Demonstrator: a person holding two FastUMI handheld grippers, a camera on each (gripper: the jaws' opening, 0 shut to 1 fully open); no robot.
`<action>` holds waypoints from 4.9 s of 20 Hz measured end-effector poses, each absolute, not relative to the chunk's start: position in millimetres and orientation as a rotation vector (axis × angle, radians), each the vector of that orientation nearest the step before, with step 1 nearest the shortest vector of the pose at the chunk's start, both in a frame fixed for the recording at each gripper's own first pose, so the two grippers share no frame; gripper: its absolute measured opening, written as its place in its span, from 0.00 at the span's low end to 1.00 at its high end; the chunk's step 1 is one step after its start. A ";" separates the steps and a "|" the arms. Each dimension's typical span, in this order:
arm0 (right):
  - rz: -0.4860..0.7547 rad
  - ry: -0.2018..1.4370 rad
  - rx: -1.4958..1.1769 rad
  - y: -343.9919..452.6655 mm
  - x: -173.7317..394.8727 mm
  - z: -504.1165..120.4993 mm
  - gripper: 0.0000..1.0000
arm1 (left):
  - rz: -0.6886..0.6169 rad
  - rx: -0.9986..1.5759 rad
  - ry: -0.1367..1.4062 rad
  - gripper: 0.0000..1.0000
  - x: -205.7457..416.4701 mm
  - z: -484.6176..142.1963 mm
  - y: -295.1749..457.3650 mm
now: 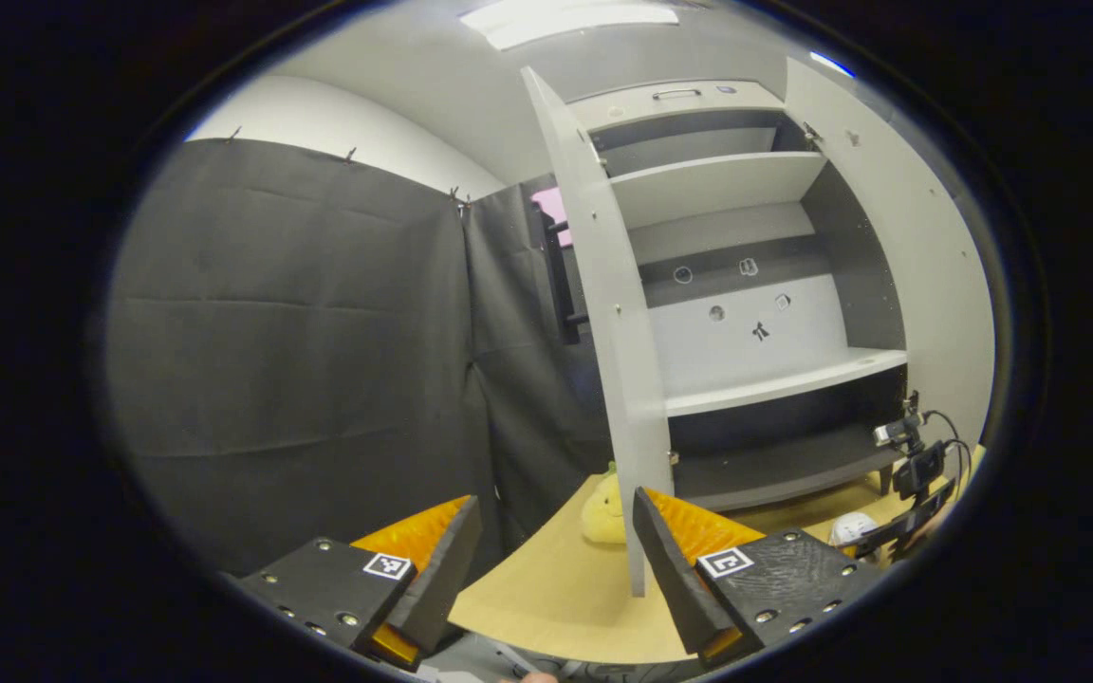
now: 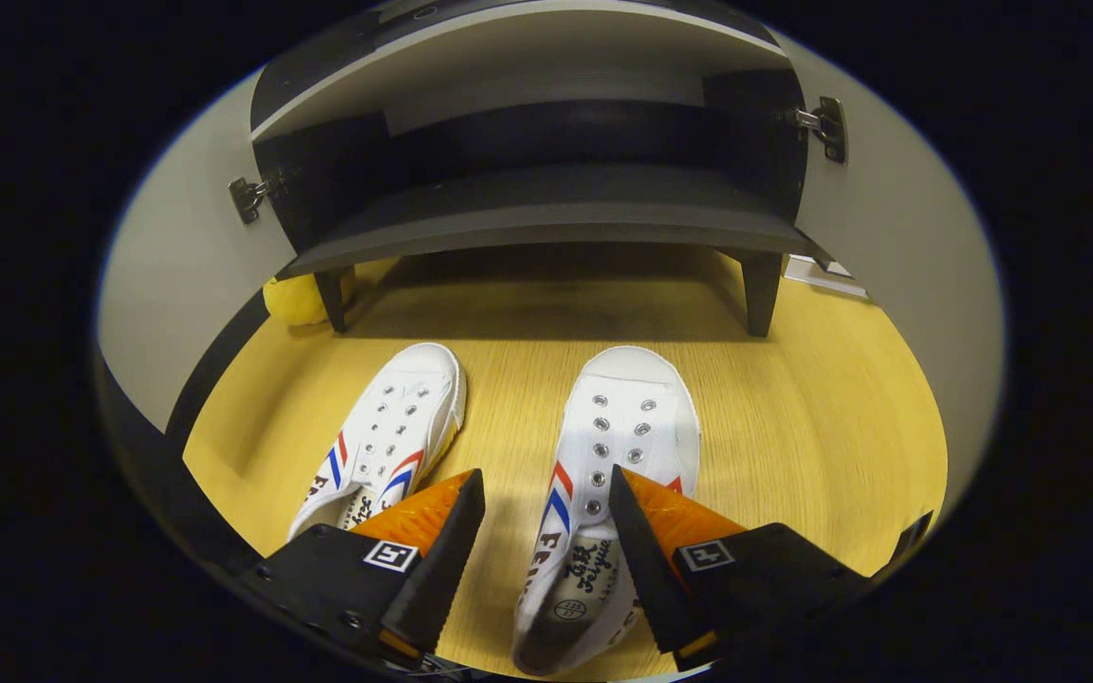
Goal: Grab one shoe with the right hand and put it into the shoe cabinet, grab the other shoe with the left hand and put it into the shoe cabinet; then close the right door with the right hand and the left door with the left hand.
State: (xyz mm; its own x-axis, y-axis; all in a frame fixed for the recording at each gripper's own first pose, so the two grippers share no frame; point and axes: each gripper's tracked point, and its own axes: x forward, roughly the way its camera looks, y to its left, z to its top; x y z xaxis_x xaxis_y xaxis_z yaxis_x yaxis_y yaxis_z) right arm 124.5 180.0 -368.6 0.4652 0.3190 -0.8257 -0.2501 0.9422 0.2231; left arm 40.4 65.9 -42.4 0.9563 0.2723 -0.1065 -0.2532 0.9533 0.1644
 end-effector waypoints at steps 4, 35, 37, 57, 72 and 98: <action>0.317 1.077 0.062 178.9 125.6 -379.0 0.80 | 0.270 0.152 0.128 0.93 40.4 -42.3 66.5; 0.261 0.867 0.173 138.6 156.1 -254.5 0.02 | 0.115 0.104 0.061 0.93 41.7 -32.3 40.4; 0.259 0.826 0.180 134.3 162.7 -232.2 0.01 | 0.102 0.100 0.053 0.93 45.1 -31.1 35.8; 0.315 0.457 0.174 135.2 272.5 -36.2 0.01 | 0.084 0.075 -0.009 1.00 66.6 -13.5 15.7; 0.264 0.397 0.138 169.3 420.3 -15.9 0.01 | 0.246 0.121 0.039 0.93 60.5 -21.7 55.0; 0.282 0.211 0.064 162.2 346.3 27.7 0.96 | 0.086 0.096 0.050 1.00 60.4 -28.3 11.3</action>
